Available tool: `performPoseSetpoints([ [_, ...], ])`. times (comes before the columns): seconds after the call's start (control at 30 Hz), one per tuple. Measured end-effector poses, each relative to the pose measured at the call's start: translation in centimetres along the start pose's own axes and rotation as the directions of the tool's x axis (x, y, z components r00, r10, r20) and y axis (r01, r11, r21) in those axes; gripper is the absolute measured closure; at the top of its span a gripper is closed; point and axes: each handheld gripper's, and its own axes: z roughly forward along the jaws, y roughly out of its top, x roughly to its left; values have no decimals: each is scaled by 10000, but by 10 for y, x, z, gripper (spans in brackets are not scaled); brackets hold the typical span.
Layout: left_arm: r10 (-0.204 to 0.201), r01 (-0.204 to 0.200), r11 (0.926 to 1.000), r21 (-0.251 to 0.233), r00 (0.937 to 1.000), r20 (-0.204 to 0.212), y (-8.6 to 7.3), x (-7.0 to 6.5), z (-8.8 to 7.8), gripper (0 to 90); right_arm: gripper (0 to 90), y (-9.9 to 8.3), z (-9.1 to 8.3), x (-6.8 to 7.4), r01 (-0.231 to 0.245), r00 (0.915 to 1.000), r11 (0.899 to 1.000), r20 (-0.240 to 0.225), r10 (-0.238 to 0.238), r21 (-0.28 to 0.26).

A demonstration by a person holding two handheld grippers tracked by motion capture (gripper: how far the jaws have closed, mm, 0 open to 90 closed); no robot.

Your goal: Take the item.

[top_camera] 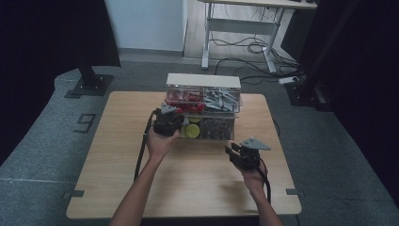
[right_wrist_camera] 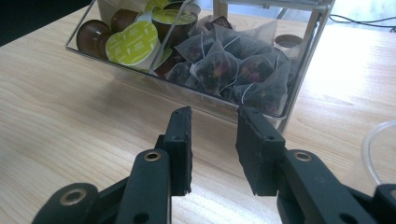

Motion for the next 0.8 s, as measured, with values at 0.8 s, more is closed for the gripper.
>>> performPoseSetpoints([
  [0.8,13,-13,10000,-20,10000,59,1,-1,-1,900,709,8,20,1,-124,9999,9999,-82,125,63],
])
